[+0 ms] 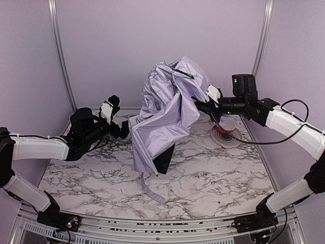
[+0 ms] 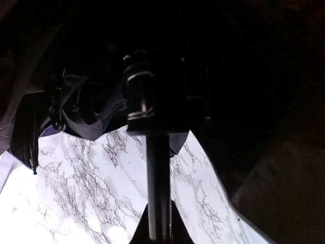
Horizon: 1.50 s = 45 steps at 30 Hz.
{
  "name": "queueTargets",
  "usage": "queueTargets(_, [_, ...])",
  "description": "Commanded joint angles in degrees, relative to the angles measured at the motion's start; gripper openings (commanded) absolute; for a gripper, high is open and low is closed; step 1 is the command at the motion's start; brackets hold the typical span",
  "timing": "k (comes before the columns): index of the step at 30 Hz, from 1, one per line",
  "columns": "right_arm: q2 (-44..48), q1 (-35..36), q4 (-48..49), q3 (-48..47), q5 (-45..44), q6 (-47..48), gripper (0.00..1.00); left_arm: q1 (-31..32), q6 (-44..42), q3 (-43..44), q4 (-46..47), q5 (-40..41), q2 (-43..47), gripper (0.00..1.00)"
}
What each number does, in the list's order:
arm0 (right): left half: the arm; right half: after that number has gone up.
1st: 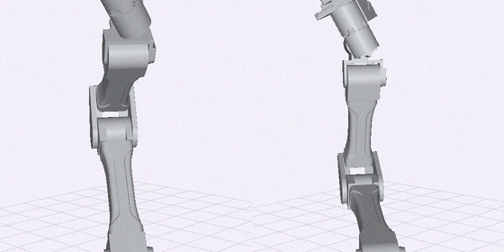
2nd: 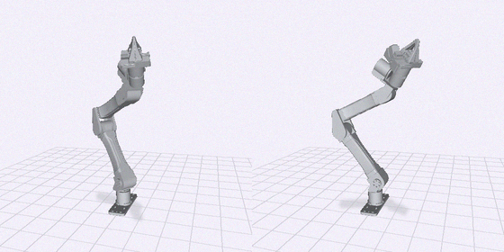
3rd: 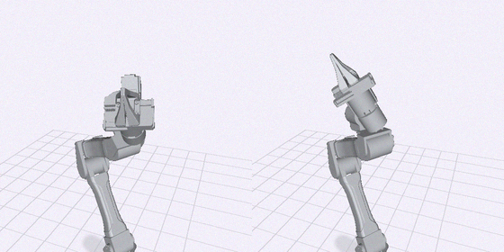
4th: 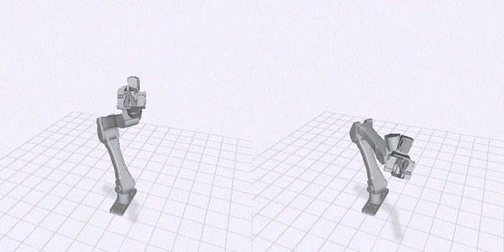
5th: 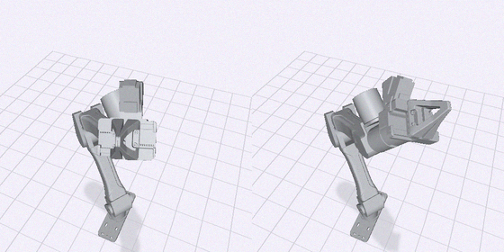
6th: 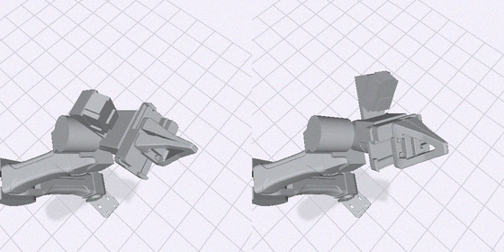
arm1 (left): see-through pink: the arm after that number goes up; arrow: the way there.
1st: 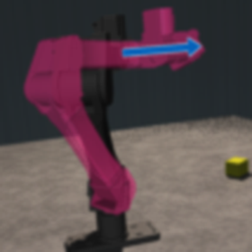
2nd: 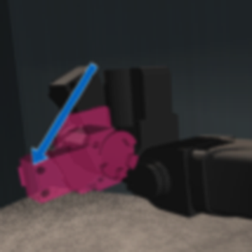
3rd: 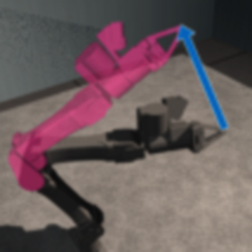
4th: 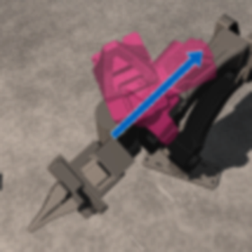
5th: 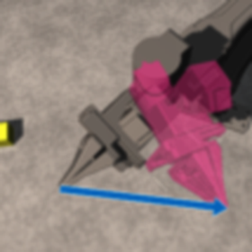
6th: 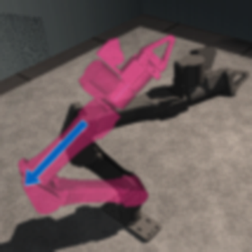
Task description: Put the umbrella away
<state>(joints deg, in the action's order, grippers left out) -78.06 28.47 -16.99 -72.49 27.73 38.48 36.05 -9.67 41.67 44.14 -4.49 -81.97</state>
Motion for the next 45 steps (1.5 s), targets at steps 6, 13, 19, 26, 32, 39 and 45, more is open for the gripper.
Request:
queueTargets(6, [0.2,-2.0,1.7,-12.1,-5.4,-1.8,0.0,-0.4,-4.8,-7.9,-5.8,-2.5,10.8,0.88])
queueTargets(13, [-1.6,-2.4,-1.5,-20.0,-2.0,-0.4,0.0,0.8,1.9,-8.7,-6.1,-14.4,10.2,0.72])
queueTargets(19, [-2.5,-2.4,-3.3,-24.5,3.0,-0.4,0.0,1.3,4.0,-6.4,-0.5,-5.9,1.7,0.92])
queueTargets(26, [-2.7,-2.4,-4.1,-26.5,7.8,-0.7,0.0,2.4,1.4,-3.2,1.7,-9.7,-3.9,0.99])
queueTargets(32, [-2.5,-2.4,-4.5,-27.4,10.3,-0.2,0.0,8.4,-1.2,-1.9,2.0,-10.4,-7.8,0.82])
queueTargets(39, [-1.8,-2.6,-8.5,-29.0,12.1,2.5,0.0,8.3,0.4,-2.8,2.7,-12.0,-7.4,0.29])
queueTargets(45, [-1.1,-3.1,-13.5,-30.8,13.5,6.4,0.0,7.3,0.7,-6.6,3.5,-12.4,-5.5,0.03])
